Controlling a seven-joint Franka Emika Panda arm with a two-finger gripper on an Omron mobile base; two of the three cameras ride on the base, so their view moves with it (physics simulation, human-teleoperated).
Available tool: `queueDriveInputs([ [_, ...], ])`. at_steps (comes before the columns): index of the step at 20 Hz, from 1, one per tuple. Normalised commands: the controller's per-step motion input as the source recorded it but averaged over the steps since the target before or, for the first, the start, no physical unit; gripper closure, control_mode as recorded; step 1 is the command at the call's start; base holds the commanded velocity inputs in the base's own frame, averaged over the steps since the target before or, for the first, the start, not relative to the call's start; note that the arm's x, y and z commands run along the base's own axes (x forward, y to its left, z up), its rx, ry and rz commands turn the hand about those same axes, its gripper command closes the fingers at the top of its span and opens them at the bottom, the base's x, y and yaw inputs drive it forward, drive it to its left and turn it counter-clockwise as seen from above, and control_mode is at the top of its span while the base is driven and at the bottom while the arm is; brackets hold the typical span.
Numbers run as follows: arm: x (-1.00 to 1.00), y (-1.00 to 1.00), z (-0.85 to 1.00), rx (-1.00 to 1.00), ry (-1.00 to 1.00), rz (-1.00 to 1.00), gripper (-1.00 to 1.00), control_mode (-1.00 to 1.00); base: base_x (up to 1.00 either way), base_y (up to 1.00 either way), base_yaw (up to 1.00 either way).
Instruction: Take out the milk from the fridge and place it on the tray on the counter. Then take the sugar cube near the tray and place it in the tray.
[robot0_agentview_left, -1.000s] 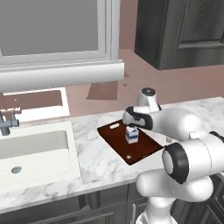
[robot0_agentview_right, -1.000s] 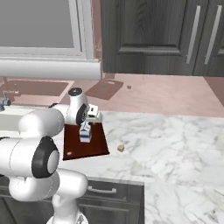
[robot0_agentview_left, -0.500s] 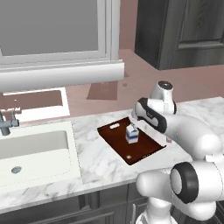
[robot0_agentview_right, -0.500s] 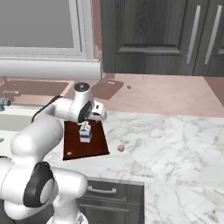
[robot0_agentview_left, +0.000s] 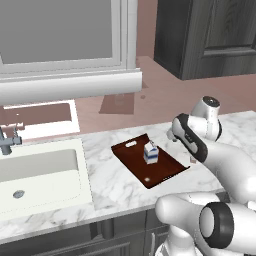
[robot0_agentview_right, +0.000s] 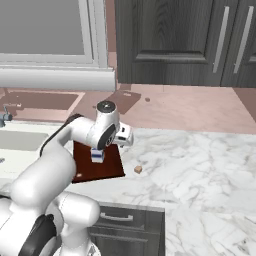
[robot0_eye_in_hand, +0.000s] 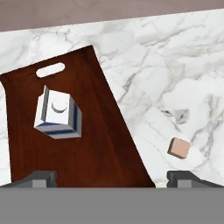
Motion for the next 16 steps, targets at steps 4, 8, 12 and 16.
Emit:
queueDriveInputs([
  [4, -0.13, -0.60, 0.00, 0.00, 0.00, 0.00, -1.00, -1.00, 0.00, 0.00, 0.00],
  [8, -0.02, -0.58, -0.04, 0.00, 0.00, 0.00, -1.00, -1.00, 0.00, 0.00, 0.00],
  [12, -0.01, -0.27, -0.16, -0.04, 0.03, -0.04, -1.00, -1.00, 0.00, 0.00, 0.00],
  [16, 0.00, -0.03, -0.15, -0.04, 0.09, -0.14, -1.00, -1.00, 0.00, 0.00, 0.00],
])
